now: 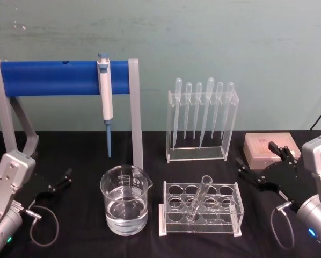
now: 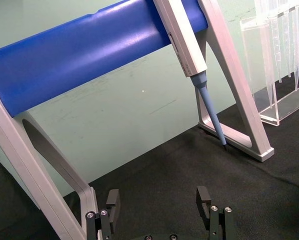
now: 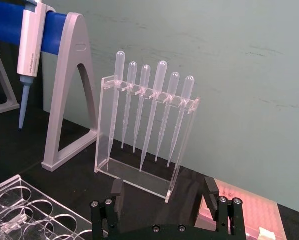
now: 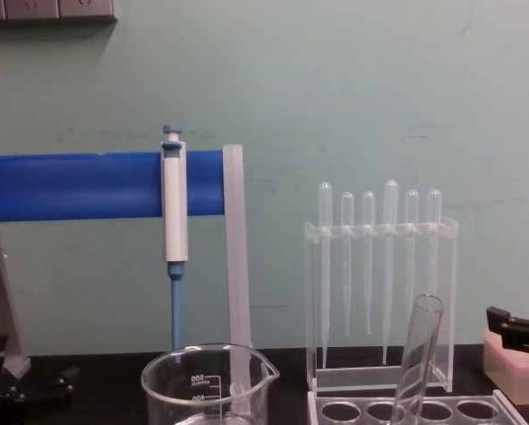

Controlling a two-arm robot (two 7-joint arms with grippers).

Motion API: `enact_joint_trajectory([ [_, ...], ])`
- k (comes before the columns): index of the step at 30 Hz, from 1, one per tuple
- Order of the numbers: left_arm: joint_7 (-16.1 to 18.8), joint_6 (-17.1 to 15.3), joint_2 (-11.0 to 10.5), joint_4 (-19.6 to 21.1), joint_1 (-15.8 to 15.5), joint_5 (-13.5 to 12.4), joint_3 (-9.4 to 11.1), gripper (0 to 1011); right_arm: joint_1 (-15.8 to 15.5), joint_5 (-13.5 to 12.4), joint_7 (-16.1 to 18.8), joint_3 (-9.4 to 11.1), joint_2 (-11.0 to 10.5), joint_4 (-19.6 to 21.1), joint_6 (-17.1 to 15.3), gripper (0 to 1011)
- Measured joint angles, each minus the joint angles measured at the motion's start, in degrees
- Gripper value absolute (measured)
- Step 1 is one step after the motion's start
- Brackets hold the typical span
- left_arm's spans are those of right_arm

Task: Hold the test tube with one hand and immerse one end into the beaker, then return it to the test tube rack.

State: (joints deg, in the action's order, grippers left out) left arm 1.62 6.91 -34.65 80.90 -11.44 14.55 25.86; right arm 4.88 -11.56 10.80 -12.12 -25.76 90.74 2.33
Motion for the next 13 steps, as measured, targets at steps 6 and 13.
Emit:
enact_joint_trajectory([
  [6,0.00,0.00,0.00,0.00,0.01,0.00,0.00,1000,0.00,0.00,0.00,0.00,0.00,0.00,0.00,1002],
  [13,0.00,0.00,0.00,0.00,0.00,0.00,0.00,1000,0.00,0.00,-0.01,0.00,0.00,0.00,0.00,1002],
])
